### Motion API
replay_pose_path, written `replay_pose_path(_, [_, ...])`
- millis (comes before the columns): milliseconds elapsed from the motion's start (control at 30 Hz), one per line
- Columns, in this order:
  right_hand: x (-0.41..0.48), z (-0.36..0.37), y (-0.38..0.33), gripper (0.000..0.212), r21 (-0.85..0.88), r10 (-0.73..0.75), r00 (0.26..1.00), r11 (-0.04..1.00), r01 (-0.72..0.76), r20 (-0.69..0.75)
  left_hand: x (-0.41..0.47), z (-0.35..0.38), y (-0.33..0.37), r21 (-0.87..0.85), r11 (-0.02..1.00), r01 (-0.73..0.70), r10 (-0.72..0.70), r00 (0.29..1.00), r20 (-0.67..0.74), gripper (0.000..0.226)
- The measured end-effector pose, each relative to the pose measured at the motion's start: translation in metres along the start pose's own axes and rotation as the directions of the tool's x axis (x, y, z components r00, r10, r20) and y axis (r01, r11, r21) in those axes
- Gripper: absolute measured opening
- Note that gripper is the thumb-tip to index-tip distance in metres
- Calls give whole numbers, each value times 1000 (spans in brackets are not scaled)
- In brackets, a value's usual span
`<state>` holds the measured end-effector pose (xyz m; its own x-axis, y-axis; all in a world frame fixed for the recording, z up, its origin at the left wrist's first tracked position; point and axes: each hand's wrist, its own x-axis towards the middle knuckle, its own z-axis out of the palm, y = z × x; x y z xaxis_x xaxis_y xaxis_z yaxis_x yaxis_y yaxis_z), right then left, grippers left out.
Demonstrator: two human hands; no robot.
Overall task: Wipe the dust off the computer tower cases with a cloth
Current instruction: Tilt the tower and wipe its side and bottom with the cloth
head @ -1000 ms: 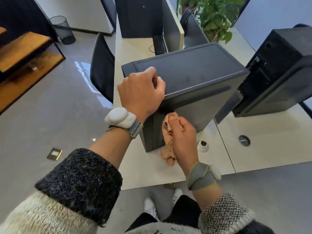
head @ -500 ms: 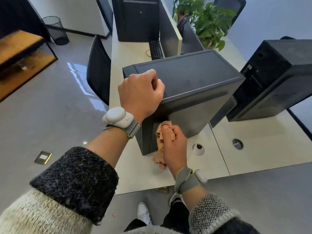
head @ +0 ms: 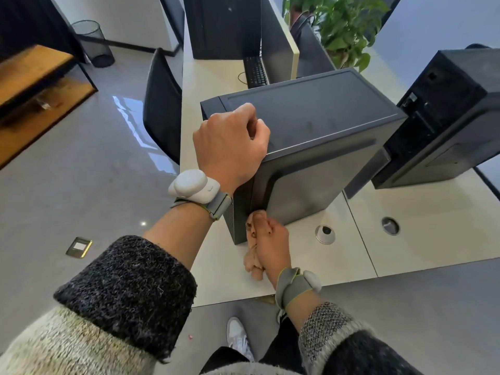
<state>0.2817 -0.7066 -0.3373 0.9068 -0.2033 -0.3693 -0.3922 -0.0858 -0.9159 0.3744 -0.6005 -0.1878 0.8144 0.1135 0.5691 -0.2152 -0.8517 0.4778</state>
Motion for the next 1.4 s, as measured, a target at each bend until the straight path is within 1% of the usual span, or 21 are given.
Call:
replay_pose_path(67, [-3,-1,-5,46,25,123,990,992,-125,74,-1,1,-1,-13,1000,-2,2,1000,-9,27])
replay_pose_path(100, [-6,-1,-13,48,65,122,989,990,-127,82,-1,1,-2,-16,1000,3,-3,1000,-10,27])
replay_pose_path(167, [-8,1,-27,47,139,31,998,990,-37,47,-1,0,-1,-18,1000,9,-9,1000,-15,27])
replay_pose_path(233, [-12,1,-32,42,90,-116,993,989,114,14,1,-1,0,-21,1000,10,-10,1000,-18,26])
replay_pose_path(300, [-15,5,-23,31,43,-165,986,985,164,25,1,-1,-1,-19,1000,12,-13,1000,-26,27])
replay_pose_path(367, [-10,8,-4,27,11,-92,994,996,92,60,0,-1,-1,-21,1000,5,-6,1000,-26,28])
replay_pose_path(433, [-5,11,6,32,-45,29,993,999,-24,118,0,-1,0,-23,1000,6,-6,1000,-28,29])
replay_pose_path(500, [-2,14,4,39,-42,92,983,995,-86,157,-1,0,-1,-26,999,19,-20,999,-40,29])
replay_pose_path(567, [-6,12,-9,41,-17,12,987,1000,-9,163,-1,1,0,-34,999,29,-30,998,-49,30])
replay_pose_path(633, [-11,12,-13,31,8,-138,977,990,138,164,-2,2,1,-32,999,38,-40,998,-56,31])
replay_pose_path(700, [-13,15,-9,20,2,-181,968,983,184,174,-2,1,2,-29,999,40,-42,997,-67,32])
replay_pose_path(767, [-12,15,3,20,-18,-99,975,994,105,197,-2,1,2,-21,999,30,-31,997,-71,32])
replay_pose_path(833, [-6,15,14,24,-97,33,977,995,-12,213,-2,-1,3,-11,1000,26,-27,997,-70,32])
replay_pose_path(900, [-3,14,18,29,-155,105,977,985,-77,185,-3,-1,3,-5,999,32,-32,997,-68,32])
replay_pose_path(1000, [-5,14,10,32,-50,33,989,998,-26,146,-3,0,2,-6,999,37,-37,997,-64,31])
replay_pose_path(1067, [-7,15,11,31,-9,-28,989,1000,30,145,-3,0,-1,-63,997,42,-46,997,-64,31])
replay_pose_path(1100, [-7,14,15,31,-36,-27,989,999,32,147,-3,0,-2,-102,994,42,-48,997,-58,30])
replay_pose_path(1167, [-3,14,23,31,-97,68,985,994,-53,157,-5,-4,-4,-166,985,38,-43,999,-25,30])
replay_pose_path(1267, [2,12,27,43,-69,169,973,985,-159,158,-23,-16,-7,-276,960,39,-41,999,0,28])
replay_pose_path(1333, [-1,10,13,49,-5,109,984,994,-109,142,-43,-22,-10,-373,925,72,-93,995,-38,27])
replay_pose_path(1400, [-3,7,7,44,26,-3,994,1000,0,108,-64,-20,-13,-444,880,166,-219,973,-70,27])
